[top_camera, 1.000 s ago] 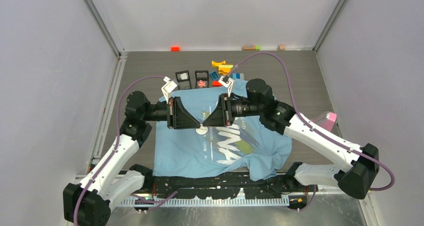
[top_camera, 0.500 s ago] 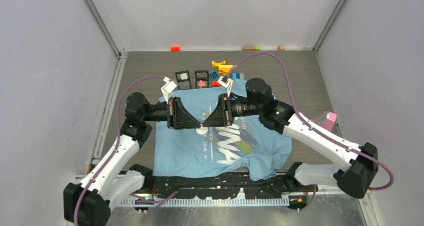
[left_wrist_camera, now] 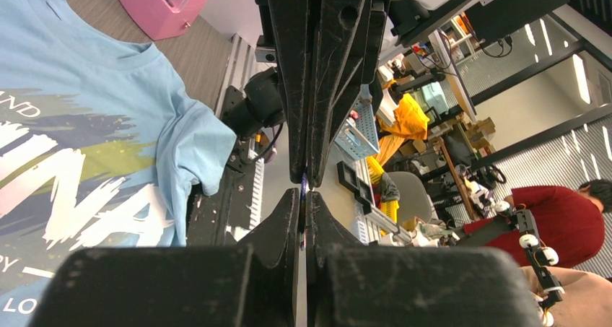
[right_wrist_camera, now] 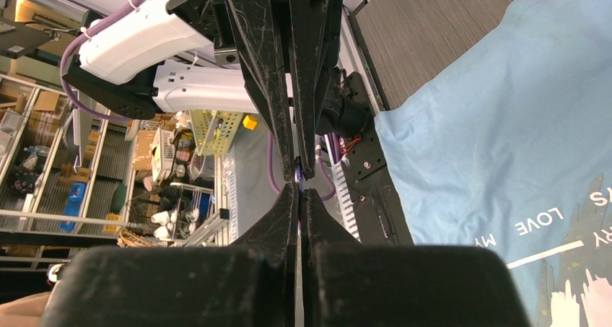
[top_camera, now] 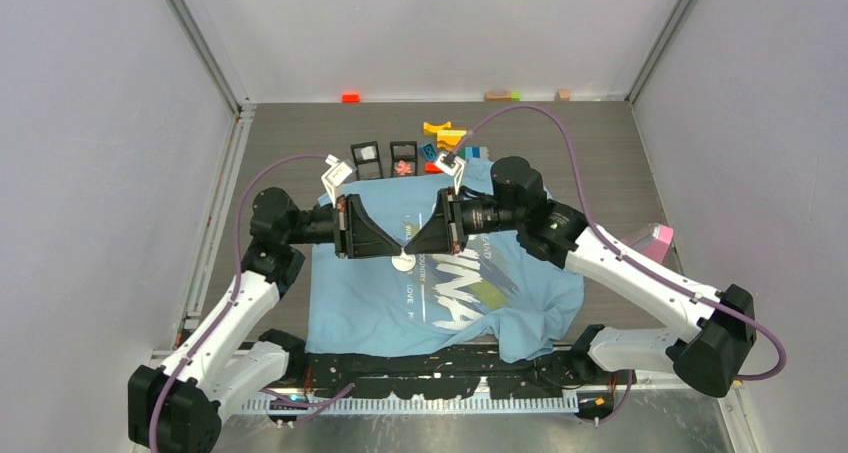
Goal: Pin the brooch onto the clothing
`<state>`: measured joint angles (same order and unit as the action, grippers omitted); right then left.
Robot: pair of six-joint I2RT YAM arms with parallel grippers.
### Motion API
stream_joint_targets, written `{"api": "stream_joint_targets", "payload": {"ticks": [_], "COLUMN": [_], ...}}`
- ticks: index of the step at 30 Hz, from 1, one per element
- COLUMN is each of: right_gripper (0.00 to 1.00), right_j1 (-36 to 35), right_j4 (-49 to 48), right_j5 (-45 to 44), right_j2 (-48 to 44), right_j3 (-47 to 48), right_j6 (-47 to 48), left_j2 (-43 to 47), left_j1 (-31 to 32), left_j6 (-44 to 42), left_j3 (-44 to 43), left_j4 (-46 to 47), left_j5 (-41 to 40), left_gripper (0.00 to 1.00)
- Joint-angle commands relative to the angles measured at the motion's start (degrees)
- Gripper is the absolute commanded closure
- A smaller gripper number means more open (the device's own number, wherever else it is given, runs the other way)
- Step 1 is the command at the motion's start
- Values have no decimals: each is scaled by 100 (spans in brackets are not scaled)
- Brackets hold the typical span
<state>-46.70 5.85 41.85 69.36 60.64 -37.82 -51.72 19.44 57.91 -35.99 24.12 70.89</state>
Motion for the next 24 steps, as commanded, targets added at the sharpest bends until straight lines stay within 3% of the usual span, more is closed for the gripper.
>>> {"api": "stream_joint_targets", "payload": {"ticks": [1, 2, 5, 6, 8, 13, 24], "right_gripper": [99, 99, 99, 99, 99, 99, 99], "right_j1": [-15, -15, -15, -15, -15, -15, -15], "right_j4": [-193, -217, -443, -501, -736, -1090, -1398], "right_j5": [-484, -691, -1040, -1223, -1506, -2163, -2169], "right_j2": [-144, -220, -383, -477, -641, -1079, -1100], "right_j3": [-146, -197, -307, -378, -504, -756, -887], "right_j6": [64, 69, 46, 33, -14, -62, -224], "left_j2": [38, 32, 21, 20, 6, -49, -96], "left_j1": [25, 26, 25, 25, 25, 25, 134], "left_j6": [185, 215, 323, 334, 370, 506, 542], "left_j3": [-20, -19, 48, 73, 123, 248, 255], "left_j4": [558, 573, 707, 723, 770, 962, 994], "left_j5": [-437, -505, -669, -729, -801, -759, -834], "left_gripper": [96, 87, 44, 35, 27, 29, 55]}}
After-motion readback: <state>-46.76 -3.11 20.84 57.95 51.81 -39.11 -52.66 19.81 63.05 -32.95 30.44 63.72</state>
